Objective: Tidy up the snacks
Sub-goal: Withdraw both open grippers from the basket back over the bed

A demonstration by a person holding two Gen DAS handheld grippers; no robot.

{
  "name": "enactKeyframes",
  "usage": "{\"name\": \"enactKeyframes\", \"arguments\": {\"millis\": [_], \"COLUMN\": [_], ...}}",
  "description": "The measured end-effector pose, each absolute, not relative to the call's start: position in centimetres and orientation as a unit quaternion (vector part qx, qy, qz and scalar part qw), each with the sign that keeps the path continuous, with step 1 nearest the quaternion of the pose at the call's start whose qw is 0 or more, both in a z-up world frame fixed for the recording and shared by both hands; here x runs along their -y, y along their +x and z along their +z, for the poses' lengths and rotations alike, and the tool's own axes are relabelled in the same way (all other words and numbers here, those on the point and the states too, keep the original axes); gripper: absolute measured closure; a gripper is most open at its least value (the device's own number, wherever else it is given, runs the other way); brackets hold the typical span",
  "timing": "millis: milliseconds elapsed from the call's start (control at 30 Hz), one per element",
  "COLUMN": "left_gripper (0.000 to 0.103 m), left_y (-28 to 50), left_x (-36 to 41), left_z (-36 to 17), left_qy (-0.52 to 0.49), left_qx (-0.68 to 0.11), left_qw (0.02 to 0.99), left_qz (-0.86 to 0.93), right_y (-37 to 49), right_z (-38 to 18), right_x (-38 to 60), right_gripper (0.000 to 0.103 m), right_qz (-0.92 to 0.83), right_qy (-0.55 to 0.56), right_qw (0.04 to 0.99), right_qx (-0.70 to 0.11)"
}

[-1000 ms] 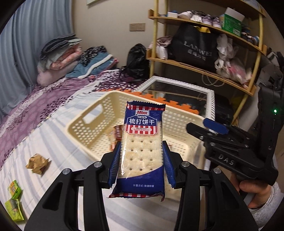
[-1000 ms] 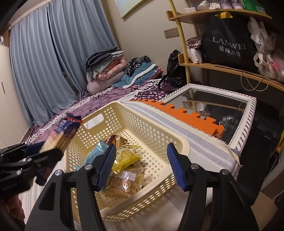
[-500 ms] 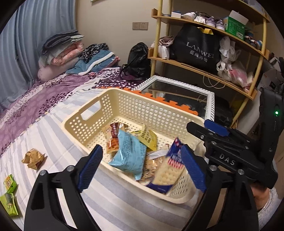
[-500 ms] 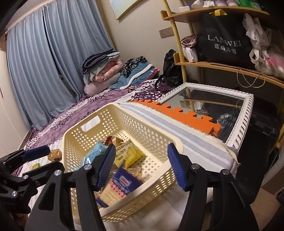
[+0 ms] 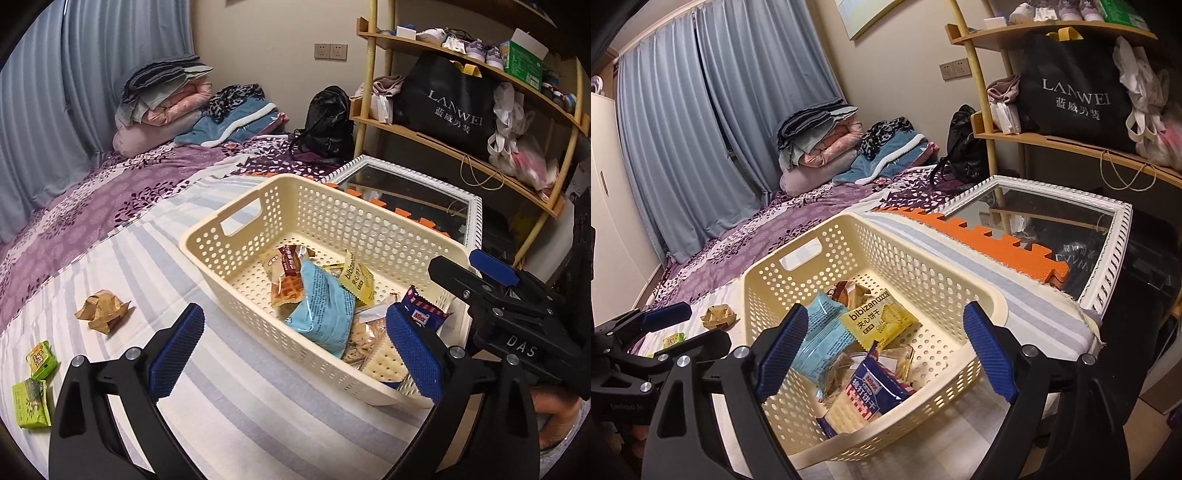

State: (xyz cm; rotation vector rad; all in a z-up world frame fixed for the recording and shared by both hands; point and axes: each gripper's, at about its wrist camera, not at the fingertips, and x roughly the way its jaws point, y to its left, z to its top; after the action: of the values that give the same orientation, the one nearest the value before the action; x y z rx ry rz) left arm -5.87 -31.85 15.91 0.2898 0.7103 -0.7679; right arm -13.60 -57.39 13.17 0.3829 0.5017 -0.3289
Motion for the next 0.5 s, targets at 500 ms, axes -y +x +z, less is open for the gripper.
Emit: {"name": "enactKeyframes", "arguments": {"millis": [500], "left_gripper": [0.003], "left_y": [-4.6], "left_x": [27.8], "left_z": [16.2], "left_qy": [0.111], "left_qx": [-0.341], "left_qw": [0.873], "left_qz": [-0.331], "right_y": [-12.2], "right_z": [14.2], "right_x": [54.1], "right_gripper": [0.018], "right_qz": [-0.123], "right_qy": [0.165], "right_qw": [0.947], "right_qx": [-0.247]}}
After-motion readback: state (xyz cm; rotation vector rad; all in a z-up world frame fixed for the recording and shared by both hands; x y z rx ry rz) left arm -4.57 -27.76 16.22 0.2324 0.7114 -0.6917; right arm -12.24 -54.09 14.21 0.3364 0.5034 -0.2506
